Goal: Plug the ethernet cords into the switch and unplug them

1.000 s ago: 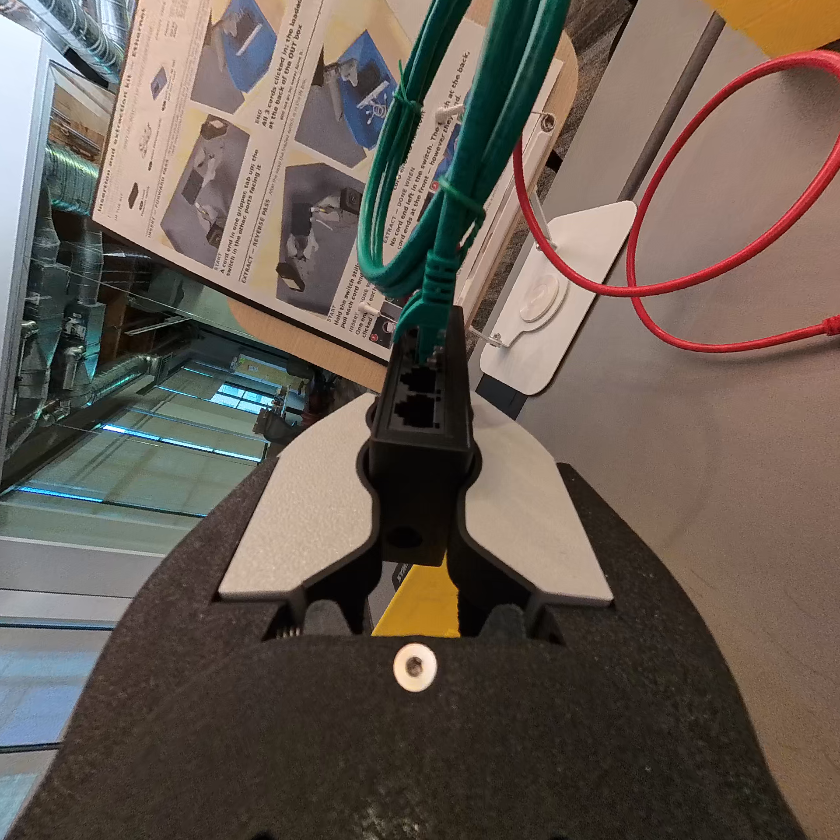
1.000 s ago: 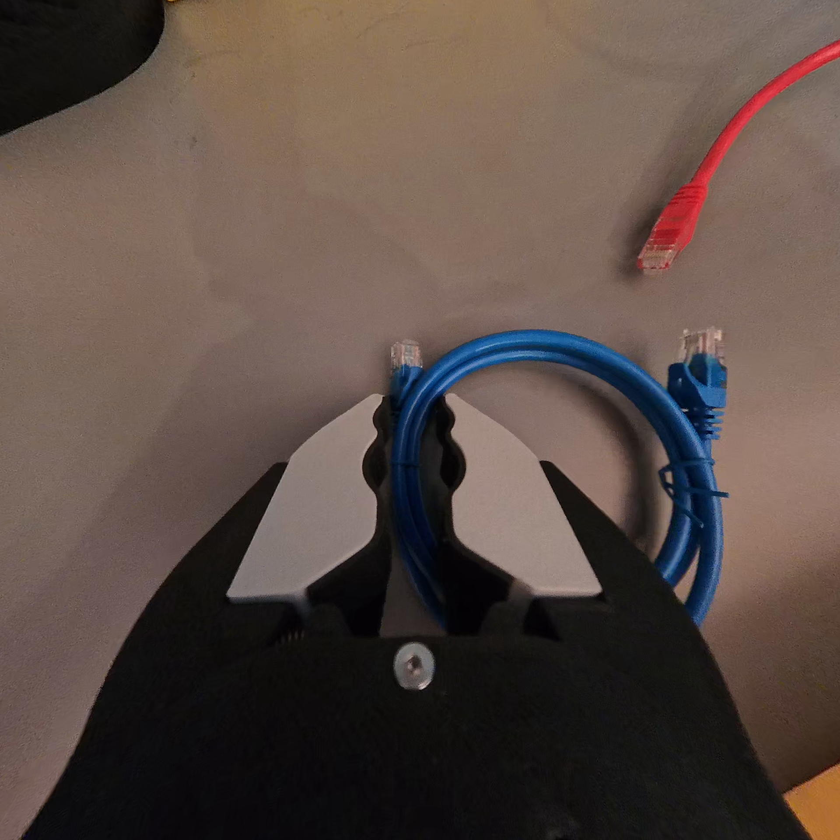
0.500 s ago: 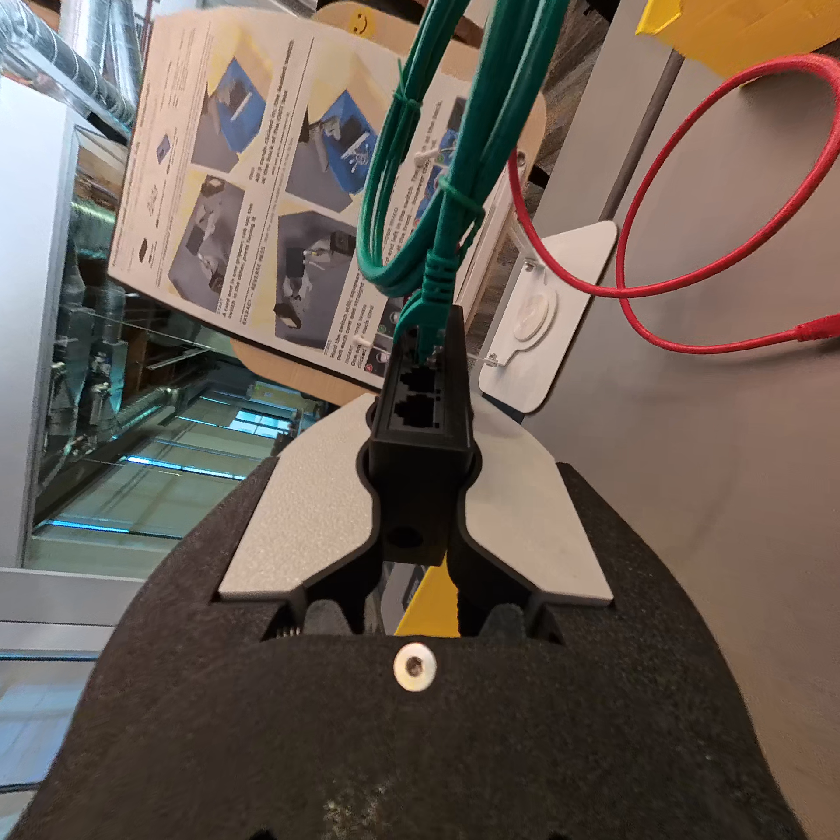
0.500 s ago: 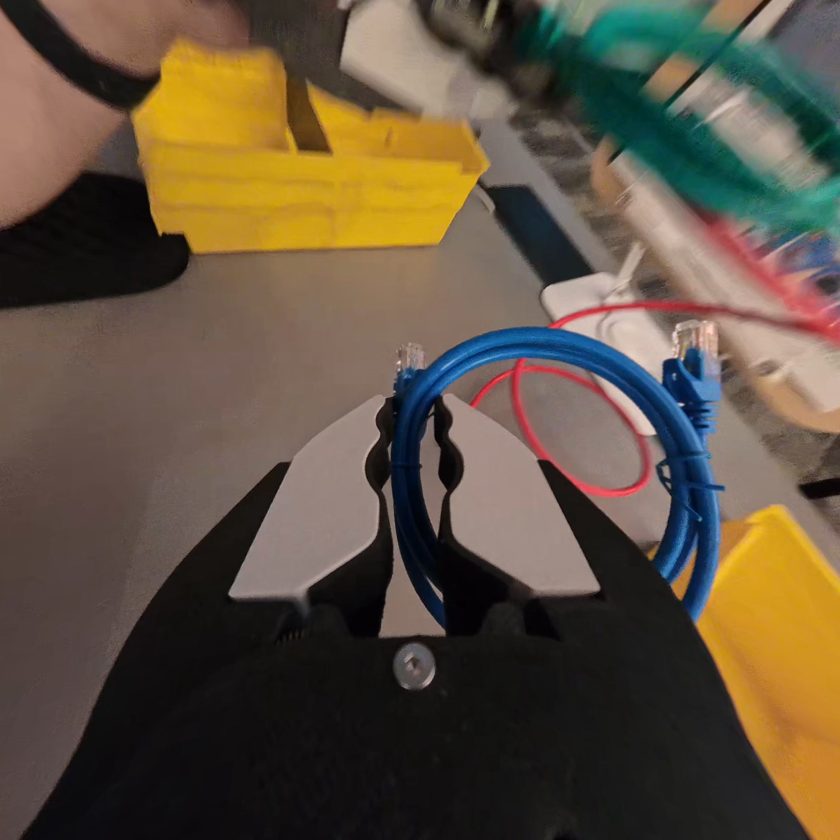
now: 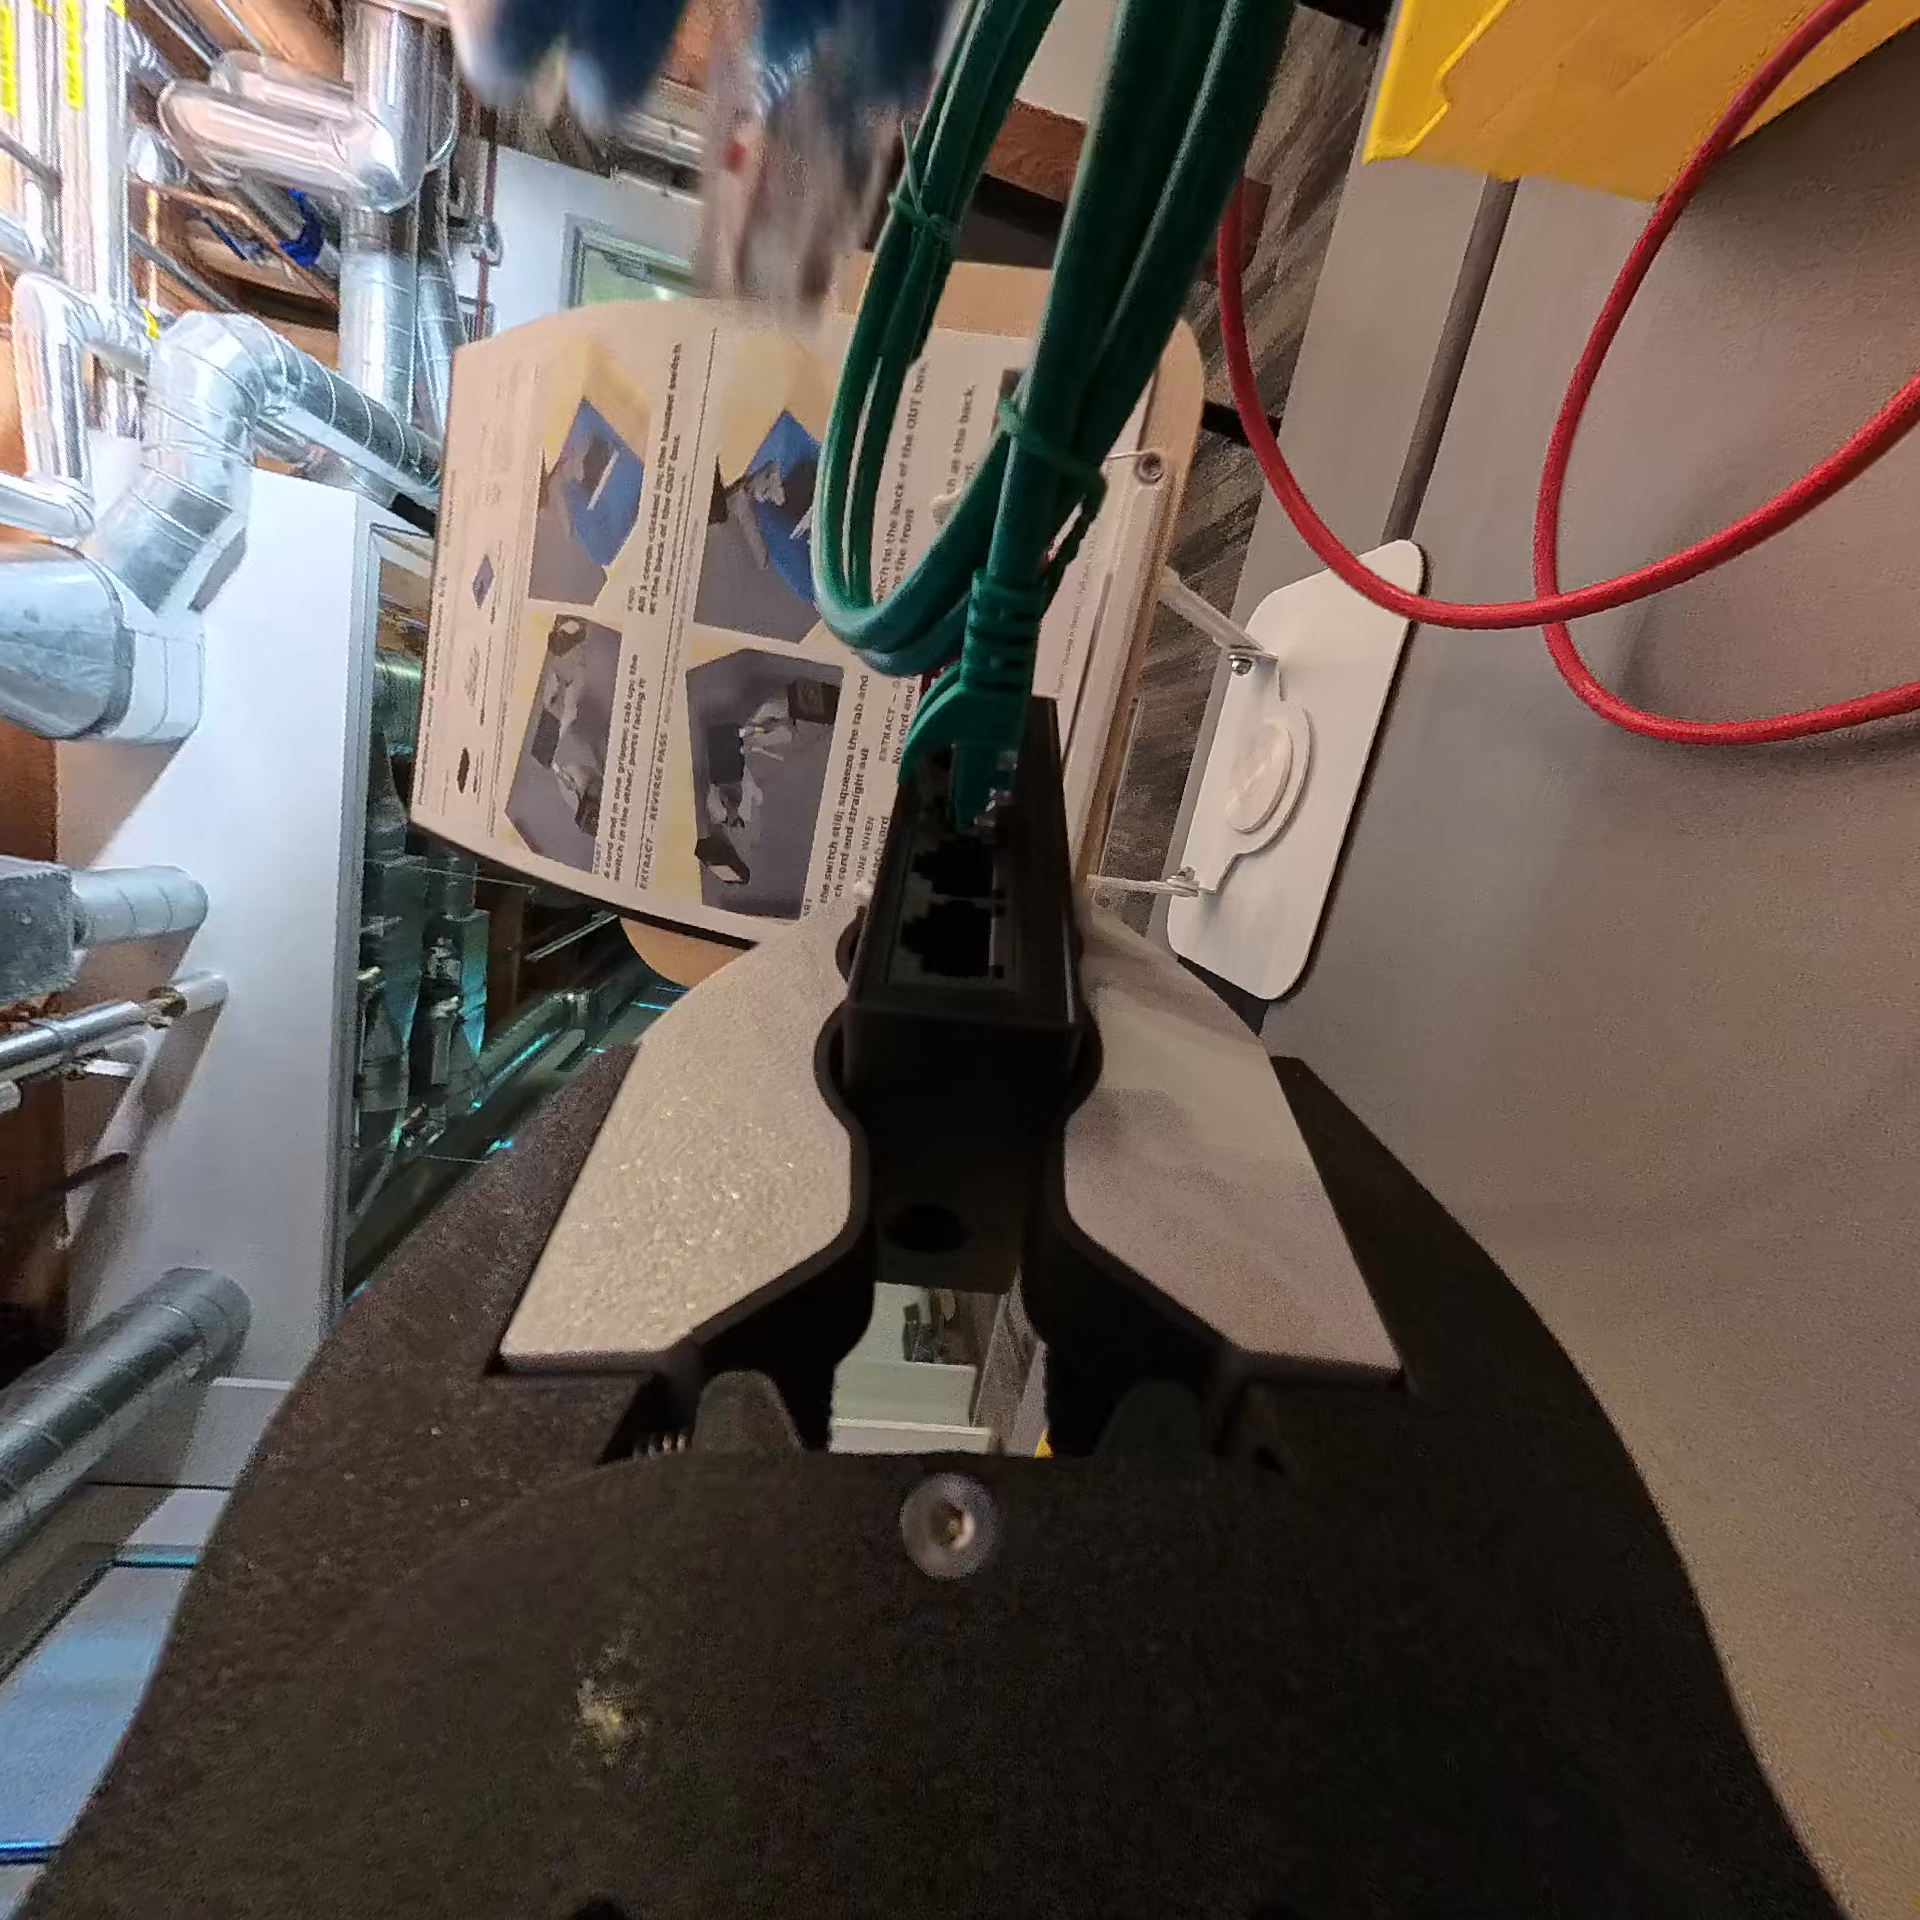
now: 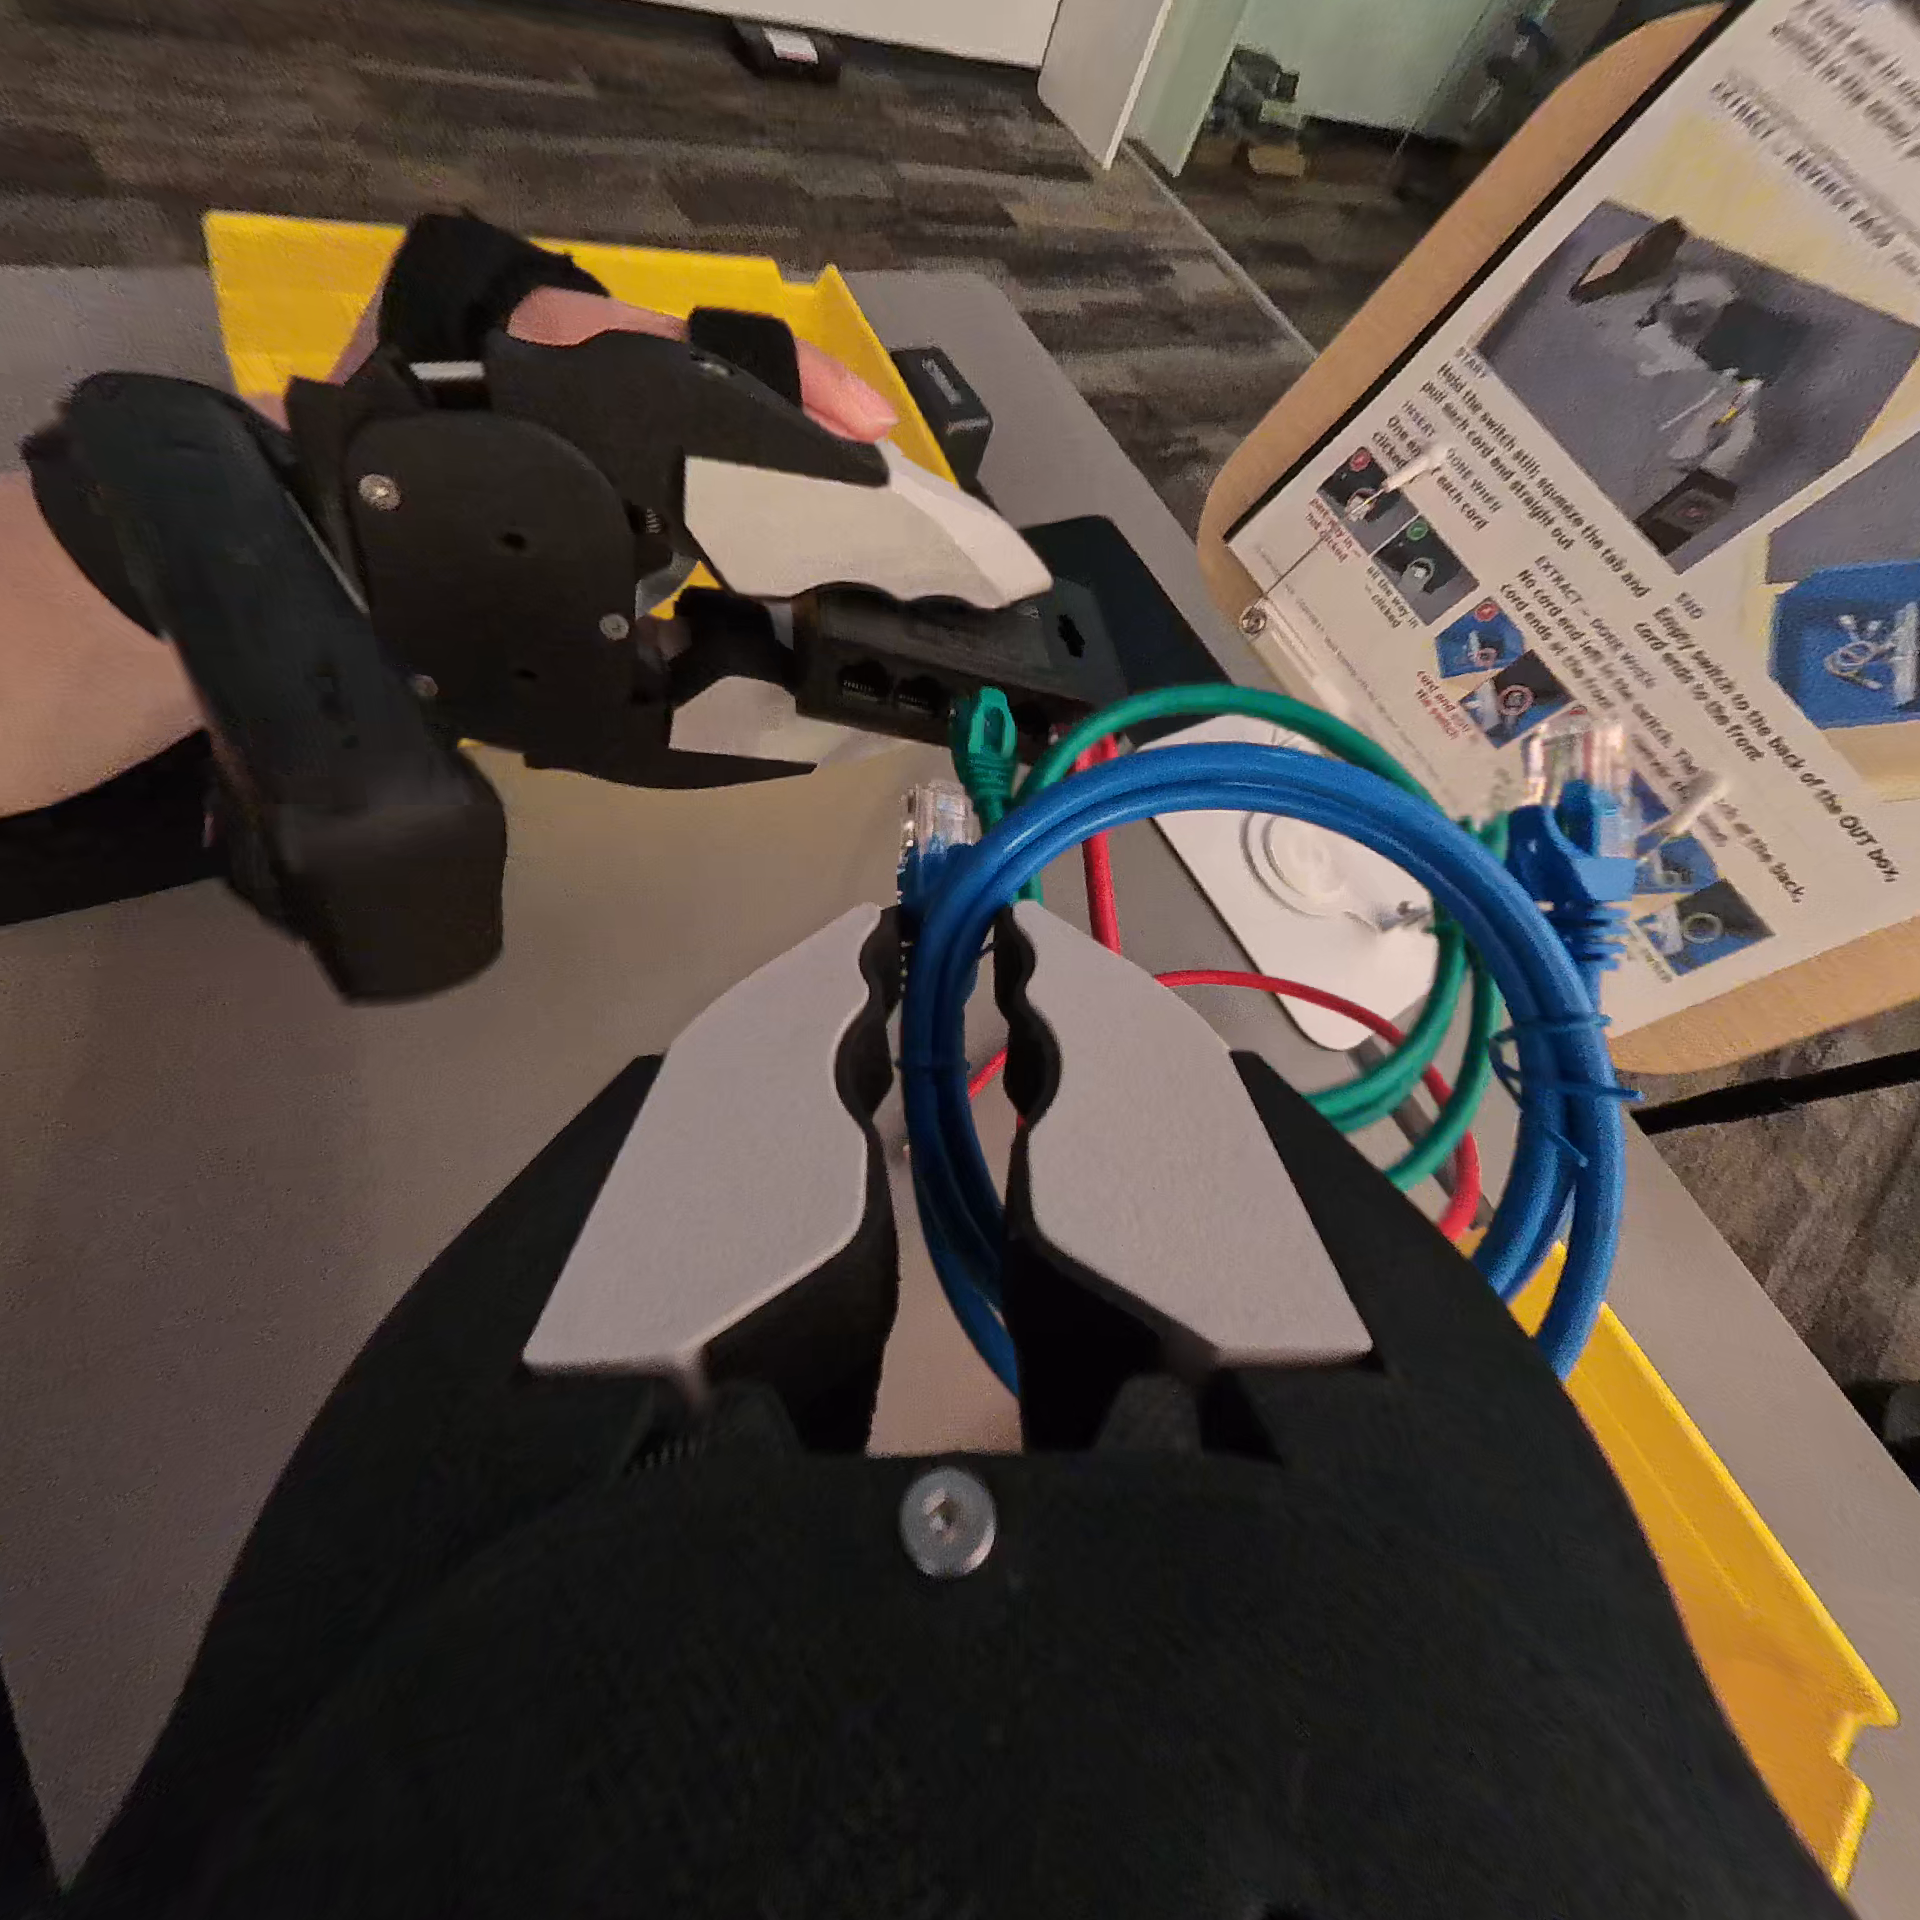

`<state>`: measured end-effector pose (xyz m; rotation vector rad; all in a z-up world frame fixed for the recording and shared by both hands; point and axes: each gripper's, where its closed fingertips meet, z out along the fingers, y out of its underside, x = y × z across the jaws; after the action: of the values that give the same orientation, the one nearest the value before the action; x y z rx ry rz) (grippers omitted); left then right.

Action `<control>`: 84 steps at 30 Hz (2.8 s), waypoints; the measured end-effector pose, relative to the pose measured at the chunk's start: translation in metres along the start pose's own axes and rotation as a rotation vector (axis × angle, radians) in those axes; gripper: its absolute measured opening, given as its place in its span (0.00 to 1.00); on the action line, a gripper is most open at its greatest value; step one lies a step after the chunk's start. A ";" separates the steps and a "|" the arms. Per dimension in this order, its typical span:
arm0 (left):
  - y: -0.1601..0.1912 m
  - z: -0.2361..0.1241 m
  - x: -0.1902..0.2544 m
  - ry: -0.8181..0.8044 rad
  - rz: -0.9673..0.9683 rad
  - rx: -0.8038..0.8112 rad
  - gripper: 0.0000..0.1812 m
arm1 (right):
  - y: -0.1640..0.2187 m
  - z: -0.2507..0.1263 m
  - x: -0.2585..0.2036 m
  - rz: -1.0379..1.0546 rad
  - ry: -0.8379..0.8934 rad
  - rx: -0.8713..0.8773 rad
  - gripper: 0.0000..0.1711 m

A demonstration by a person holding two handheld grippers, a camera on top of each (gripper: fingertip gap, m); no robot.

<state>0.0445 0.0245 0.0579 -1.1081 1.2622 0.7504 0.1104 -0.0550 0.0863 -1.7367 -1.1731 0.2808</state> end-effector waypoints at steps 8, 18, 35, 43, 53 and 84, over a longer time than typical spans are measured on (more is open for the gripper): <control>-0.010 0.007 0.023 0.025 0.085 -0.011 0.17 | 0.019 0.038 -0.014 -0.047 -0.036 -0.156 0.11; -0.012 0.008 0.032 0.047 0.110 -0.036 0.17 | 0.032 0.049 -0.012 -0.013 -0.063 -0.208 0.10; -0.011 0.008 0.041 0.059 0.219 -0.047 0.17 | 0.034 0.058 -0.019 0.000 -0.099 -0.216 0.09; -0.002 0.009 0.033 0.029 0.213 -0.074 0.17 | 0.024 0.064 -0.020 0.049 -0.084 -0.160 0.08; 0.000 0.008 0.028 0.020 0.184 -0.078 0.17 | 0.017 0.065 -0.019 0.043 -0.105 -0.084 0.09; 0.004 0.002 0.004 -0.008 0.026 -0.073 0.17 | -0.026 0.025 -0.013 -0.117 0.014 0.169 0.16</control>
<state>0.0422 0.0277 0.0528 -1.1486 1.2522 0.8253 0.0726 -0.0492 0.0911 -1.5154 -1.2007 0.2886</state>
